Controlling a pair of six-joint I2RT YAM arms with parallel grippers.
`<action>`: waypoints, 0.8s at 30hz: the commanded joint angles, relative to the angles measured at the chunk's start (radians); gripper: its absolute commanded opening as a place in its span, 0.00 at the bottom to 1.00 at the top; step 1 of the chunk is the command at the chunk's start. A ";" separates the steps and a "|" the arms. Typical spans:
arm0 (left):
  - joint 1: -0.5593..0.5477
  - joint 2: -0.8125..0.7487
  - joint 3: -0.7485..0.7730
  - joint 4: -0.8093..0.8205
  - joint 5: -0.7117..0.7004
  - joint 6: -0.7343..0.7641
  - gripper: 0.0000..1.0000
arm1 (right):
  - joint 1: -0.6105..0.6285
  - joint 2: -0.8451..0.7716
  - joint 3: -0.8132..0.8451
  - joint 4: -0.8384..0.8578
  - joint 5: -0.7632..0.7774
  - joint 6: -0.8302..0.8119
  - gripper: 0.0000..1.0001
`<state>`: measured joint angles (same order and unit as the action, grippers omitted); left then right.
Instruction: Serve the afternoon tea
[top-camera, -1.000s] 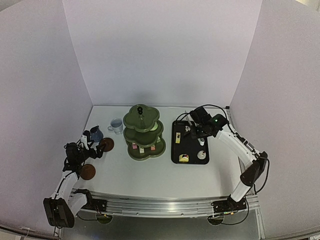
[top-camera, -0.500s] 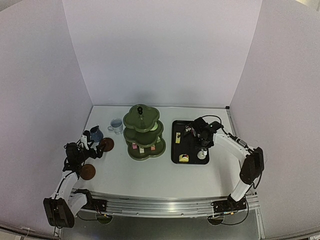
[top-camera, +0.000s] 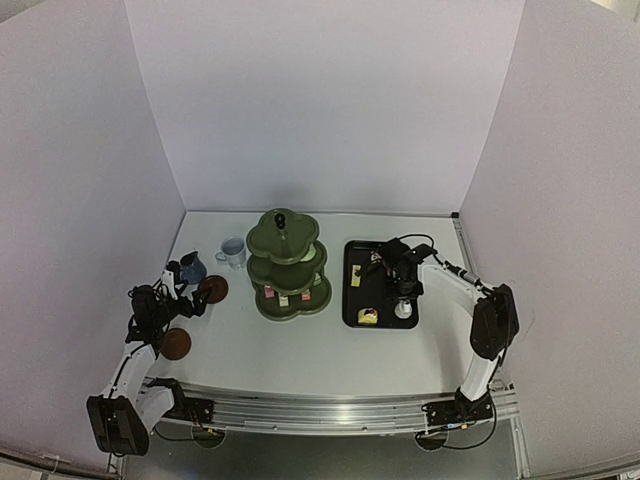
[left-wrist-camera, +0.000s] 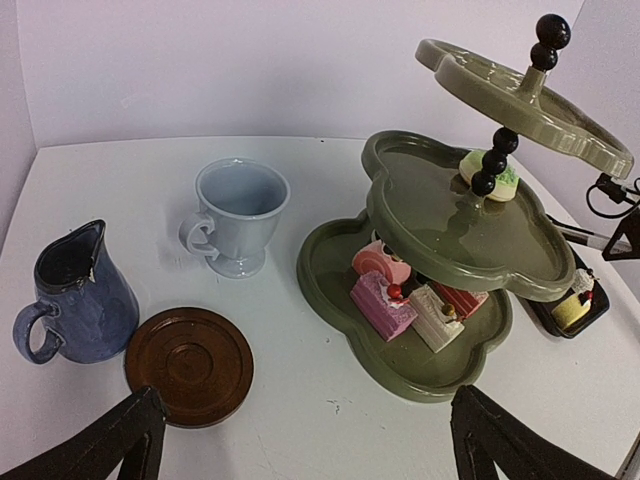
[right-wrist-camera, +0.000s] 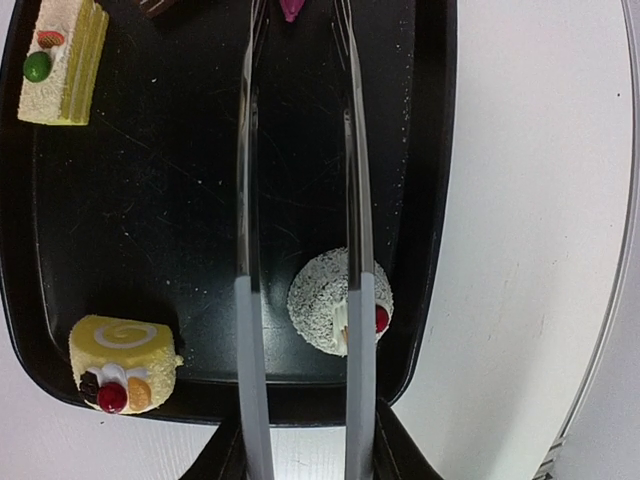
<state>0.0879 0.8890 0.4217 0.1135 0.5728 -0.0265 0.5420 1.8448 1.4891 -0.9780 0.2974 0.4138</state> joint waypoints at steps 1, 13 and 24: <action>-0.001 -0.008 0.006 0.019 -0.002 -0.003 0.99 | -0.012 0.015 0.003 0.028 0.021 0.009 0.32; -0.001 -0.010 0.006 0.023 -0.007 -0.004 1.00 | -0.032 0.007 0.028 0.054 0.030 -0.025 0.00; -0.001 0.011 0.004 0.078 -0.020 -0.056 0.99 | -0.026 -0.187 0.109 -0.040 0.158 -0.029 0.00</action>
<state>0.0879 0.8871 0.4217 0.1193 0.5707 -0.0392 0.5161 1.7815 1.4988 -0.9898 0.3654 0.3906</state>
